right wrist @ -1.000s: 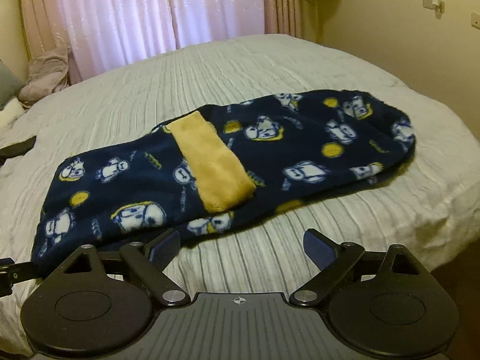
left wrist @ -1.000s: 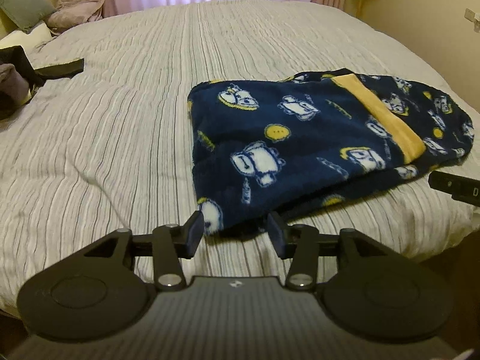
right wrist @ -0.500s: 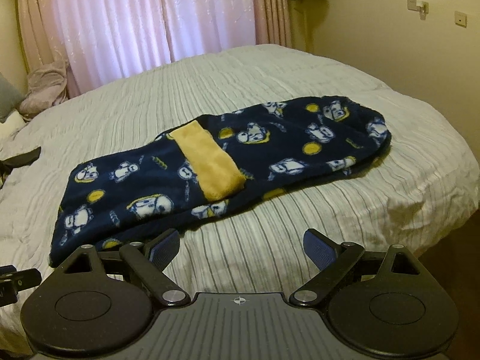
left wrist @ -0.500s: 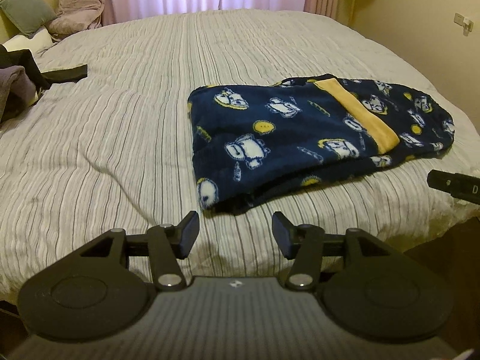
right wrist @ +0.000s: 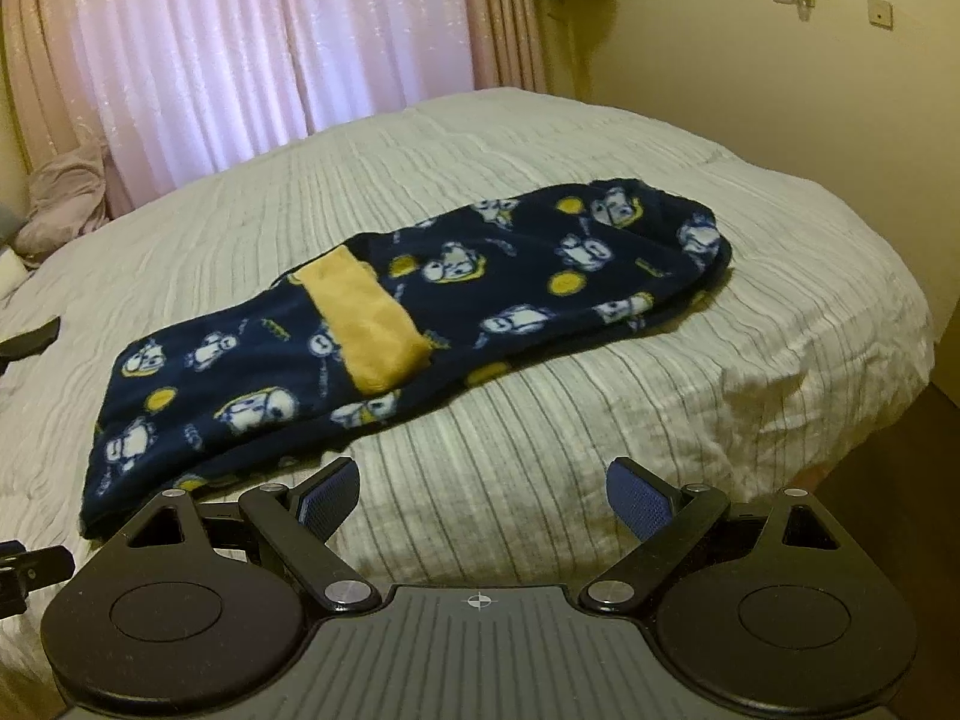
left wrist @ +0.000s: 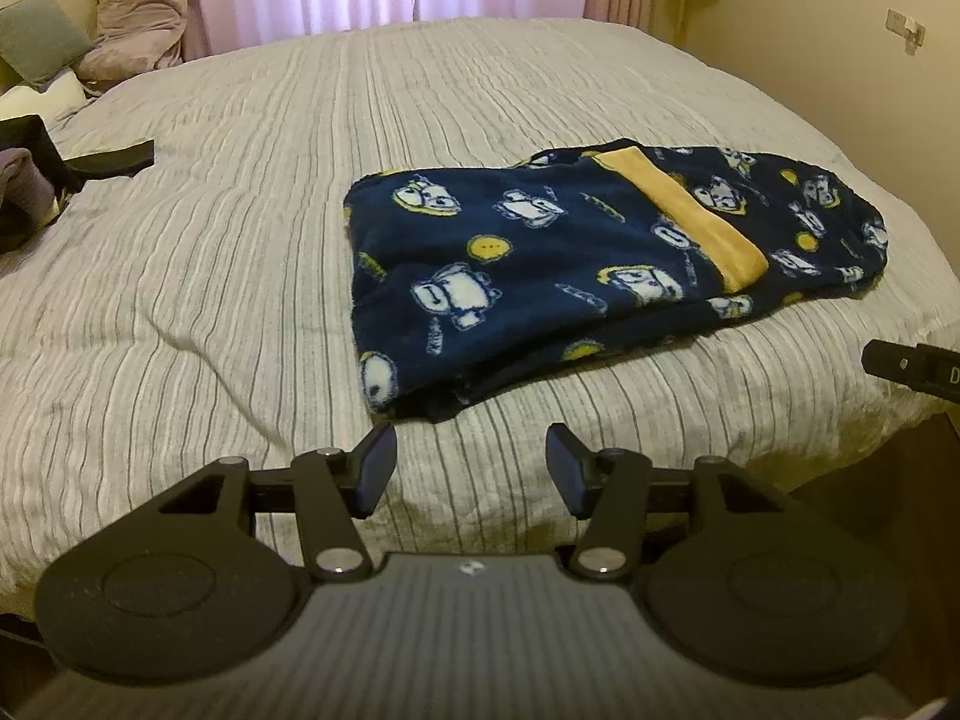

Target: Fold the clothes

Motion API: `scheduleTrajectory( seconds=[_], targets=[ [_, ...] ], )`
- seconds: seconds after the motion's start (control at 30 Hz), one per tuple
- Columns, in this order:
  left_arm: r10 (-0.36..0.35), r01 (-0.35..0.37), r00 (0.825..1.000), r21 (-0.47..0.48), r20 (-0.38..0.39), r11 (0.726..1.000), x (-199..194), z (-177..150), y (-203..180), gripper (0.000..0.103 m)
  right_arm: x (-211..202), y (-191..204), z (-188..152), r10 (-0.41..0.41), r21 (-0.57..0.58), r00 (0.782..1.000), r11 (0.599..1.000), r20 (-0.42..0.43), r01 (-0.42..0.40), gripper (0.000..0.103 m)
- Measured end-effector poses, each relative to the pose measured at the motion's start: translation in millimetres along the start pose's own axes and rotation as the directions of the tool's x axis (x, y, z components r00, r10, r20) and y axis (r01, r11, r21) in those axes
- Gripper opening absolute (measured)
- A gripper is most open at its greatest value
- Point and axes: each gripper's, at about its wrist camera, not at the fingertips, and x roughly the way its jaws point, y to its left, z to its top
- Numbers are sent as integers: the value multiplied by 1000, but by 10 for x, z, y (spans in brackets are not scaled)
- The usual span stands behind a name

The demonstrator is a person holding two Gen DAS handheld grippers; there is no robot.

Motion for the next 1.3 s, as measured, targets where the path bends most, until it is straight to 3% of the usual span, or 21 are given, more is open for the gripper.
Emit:
scheduleTrajectory(
  seconds=[0.77,1.0,1.17,1.3],
  targets=[
    [4,-3,998,15,-68,1000,399,118,-116,51,422,-232,43,-27,44,998,999,-60,30,92],
    [-69,71,997,-64,30,995,399,259,98,48,582,-409,88,-18,97,998,995,-58,23,92],
    [-70,82,991,-95,118,992,463,432,279,38,712,-735,172,36,246,998,969,-44,-24,92],
    [-73,82,991,-72,116,994,705,512,295,36,801,-996,252,83,344,997,936,-2,-77,92]
  ],
)
